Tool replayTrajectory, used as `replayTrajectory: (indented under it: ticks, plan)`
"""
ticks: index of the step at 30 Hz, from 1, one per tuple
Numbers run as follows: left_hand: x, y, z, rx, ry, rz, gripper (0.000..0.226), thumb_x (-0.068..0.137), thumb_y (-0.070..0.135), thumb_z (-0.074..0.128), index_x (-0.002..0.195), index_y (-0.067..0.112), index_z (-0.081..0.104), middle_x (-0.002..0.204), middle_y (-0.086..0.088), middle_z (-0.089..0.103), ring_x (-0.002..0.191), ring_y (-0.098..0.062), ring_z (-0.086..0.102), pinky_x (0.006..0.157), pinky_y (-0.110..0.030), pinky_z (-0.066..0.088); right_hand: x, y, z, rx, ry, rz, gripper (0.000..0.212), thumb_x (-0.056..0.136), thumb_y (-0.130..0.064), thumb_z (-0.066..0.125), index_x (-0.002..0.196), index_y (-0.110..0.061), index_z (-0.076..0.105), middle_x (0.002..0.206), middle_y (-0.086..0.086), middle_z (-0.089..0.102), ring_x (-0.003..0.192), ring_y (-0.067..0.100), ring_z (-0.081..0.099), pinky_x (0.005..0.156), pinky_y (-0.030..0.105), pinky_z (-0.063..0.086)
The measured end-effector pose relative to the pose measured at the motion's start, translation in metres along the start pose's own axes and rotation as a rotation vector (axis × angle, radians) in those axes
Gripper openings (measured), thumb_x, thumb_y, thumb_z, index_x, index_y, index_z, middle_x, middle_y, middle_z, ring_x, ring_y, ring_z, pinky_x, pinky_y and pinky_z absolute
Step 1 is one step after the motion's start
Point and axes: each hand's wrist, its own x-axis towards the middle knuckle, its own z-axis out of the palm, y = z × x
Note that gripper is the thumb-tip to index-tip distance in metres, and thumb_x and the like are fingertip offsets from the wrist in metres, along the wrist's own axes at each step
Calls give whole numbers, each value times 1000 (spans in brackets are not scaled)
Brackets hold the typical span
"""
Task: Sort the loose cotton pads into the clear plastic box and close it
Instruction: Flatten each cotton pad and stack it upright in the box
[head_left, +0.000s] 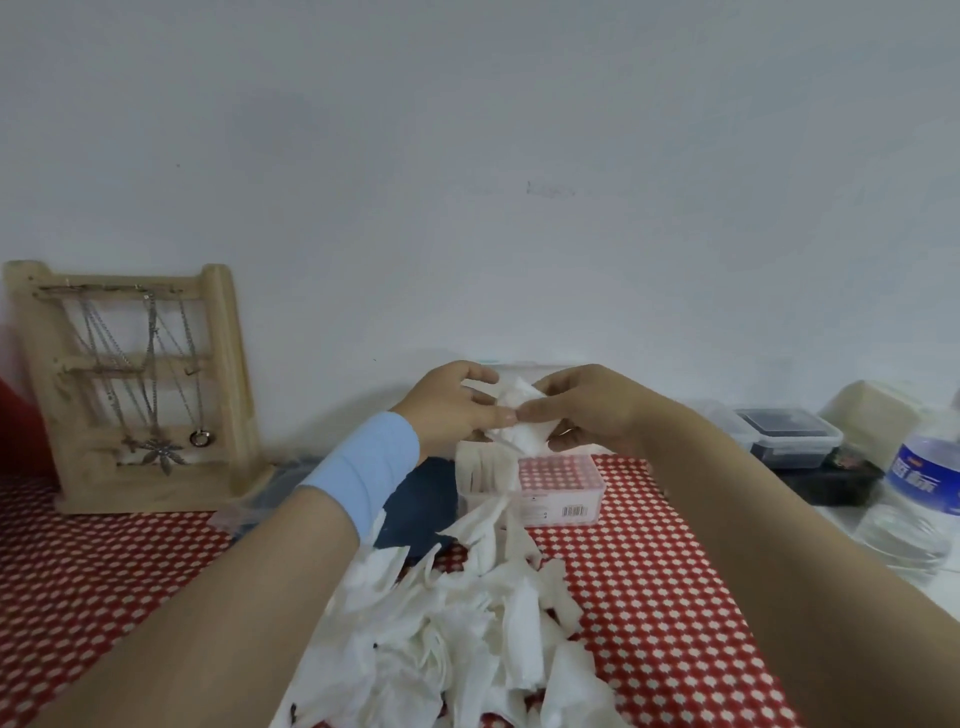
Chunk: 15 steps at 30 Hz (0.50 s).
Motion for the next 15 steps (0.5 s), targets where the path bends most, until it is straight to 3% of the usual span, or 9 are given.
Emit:
replayTrajectory:
  ticks: [4, 7, 10, 12, 15]
  plan:
    - [23, -22, 5, 565, 10, 37, 43, 91, 25, 70, 132, 26, 56, 127, 2, 63, 112, -17, 61, 96, -30, 49, 26, 12, -1, -449, 256, 56, 17, 86, -8, 72, 102, -11, 69, 79, 2, 69, 61, 15, 66, 65, 30, 61]
    - [34, -35, 14, 857, -52, 120, 44, 99, 27, 58, 143, 29, 52, 143, 0, 47, 130, -22, 49, 106, -34, 42, 41, 22, 7, -765, 241, 77, 23, 88, -7, 63, 111, -8, 67, 85, 3, 69, 69, 20, 67, 65, 28, 57]
    - [42, -45, 20, 1007, -98, 152, 50, 101, 31, 52, 149, 36, 42, 142, 0, 35, 134, -19, 35, 109, -38, 41, 54, 32, 18, -935, 240, 153, 5, 87, -11, 66, 88, -8, 62, 78, 4, 65, 66, 19, 64, 51, 26, 50]
    - [45, -52, 20, 1036, -137, 132, 51, 101, 31, 51, 150, 37, 40, 143, 1, 32, 136, -19, 31, 110, -38, 40, 62, 38, 25, -966, 256, 203, 21, 87, -10, 65, 74, -12, 50, 69, 1, 54, 58, 15, 53, 45, 23, 38]
    - [46, -62, 17, 1017, -172, 105, 50, 101, 34, 51, 150, 34, 42, 147, 3, 32, 140, -19, 29, 113, -38, 36, 69, 43, 32, -955, 283, 256, 22, 88, -5, 57, 71, -13, 45, 69, 1, 48, 56, 14, 46, 46, 23, 36]
